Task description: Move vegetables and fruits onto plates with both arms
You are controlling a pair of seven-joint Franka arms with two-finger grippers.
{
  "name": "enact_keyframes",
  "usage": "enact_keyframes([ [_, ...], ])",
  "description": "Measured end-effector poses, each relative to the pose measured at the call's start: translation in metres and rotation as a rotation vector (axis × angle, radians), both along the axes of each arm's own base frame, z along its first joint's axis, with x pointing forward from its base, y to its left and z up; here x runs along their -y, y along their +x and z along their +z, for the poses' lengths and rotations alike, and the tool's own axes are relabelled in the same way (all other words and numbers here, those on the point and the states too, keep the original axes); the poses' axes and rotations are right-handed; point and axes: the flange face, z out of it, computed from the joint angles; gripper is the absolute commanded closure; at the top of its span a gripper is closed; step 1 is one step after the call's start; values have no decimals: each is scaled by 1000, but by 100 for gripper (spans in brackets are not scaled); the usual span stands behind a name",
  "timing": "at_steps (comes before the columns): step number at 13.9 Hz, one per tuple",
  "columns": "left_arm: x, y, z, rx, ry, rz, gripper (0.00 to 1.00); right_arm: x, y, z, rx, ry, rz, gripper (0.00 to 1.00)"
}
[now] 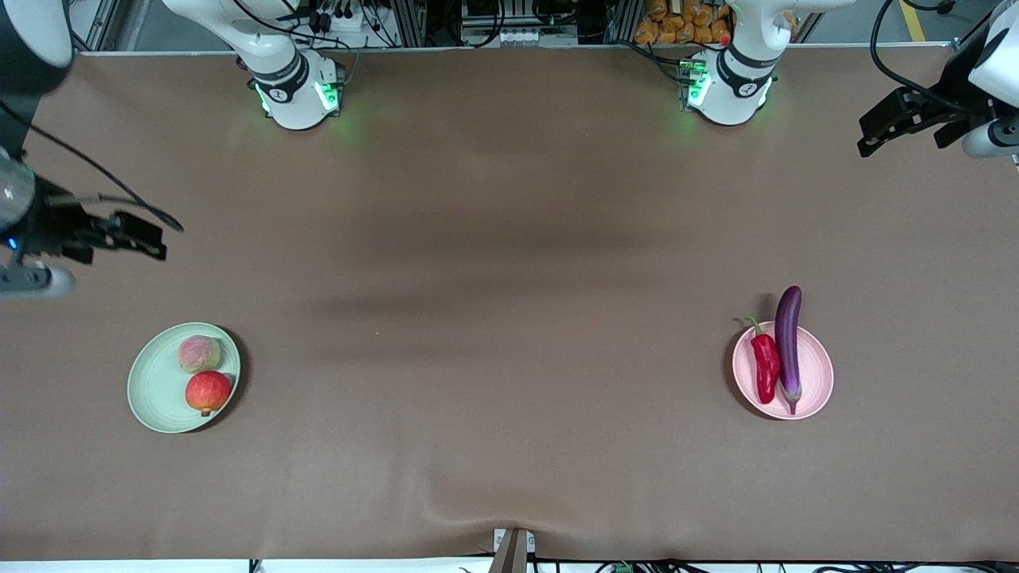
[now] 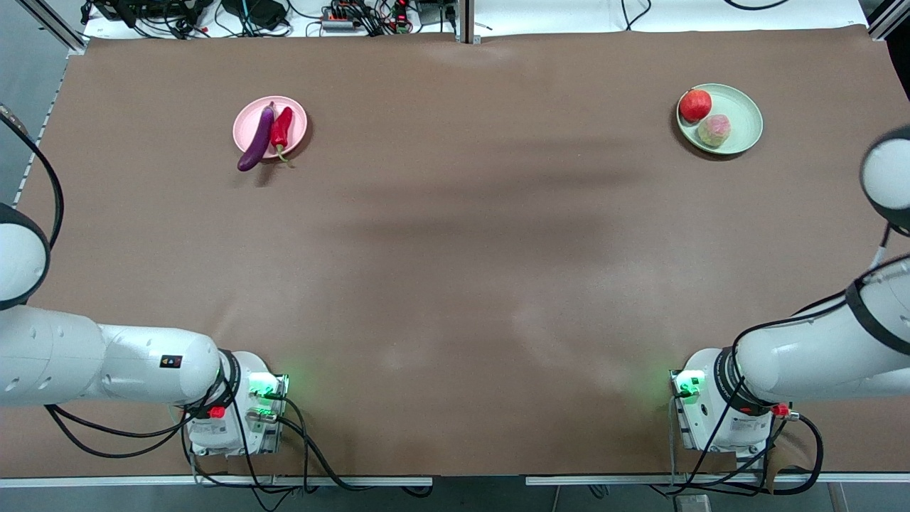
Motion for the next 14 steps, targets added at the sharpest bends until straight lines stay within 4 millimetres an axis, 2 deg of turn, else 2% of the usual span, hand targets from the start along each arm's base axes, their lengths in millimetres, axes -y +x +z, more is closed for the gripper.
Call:
enact_keyframes([
  [3, 0, 0, -1, -3, 0, -1, 0, 3, -51, 13, -6, -16, -6, 0],
  [6, 0, 1, -3, -6, 1, 0, 0, 4, -84, 18, -22, -22, -9, 0],
  [8, 0, 1, -4, -7, 2, 0, 0, 5, -89, 15, -34, -20, -11, 0],
  [11, 0, 1, -4, -7, 2, 1, 0, 9, -86, 14, -27, -20, -16, 0],
  [14, -1, 1, -3, -6, 1, 3, 0, 5, -74, 33, 17, -39, 1, 0],
])
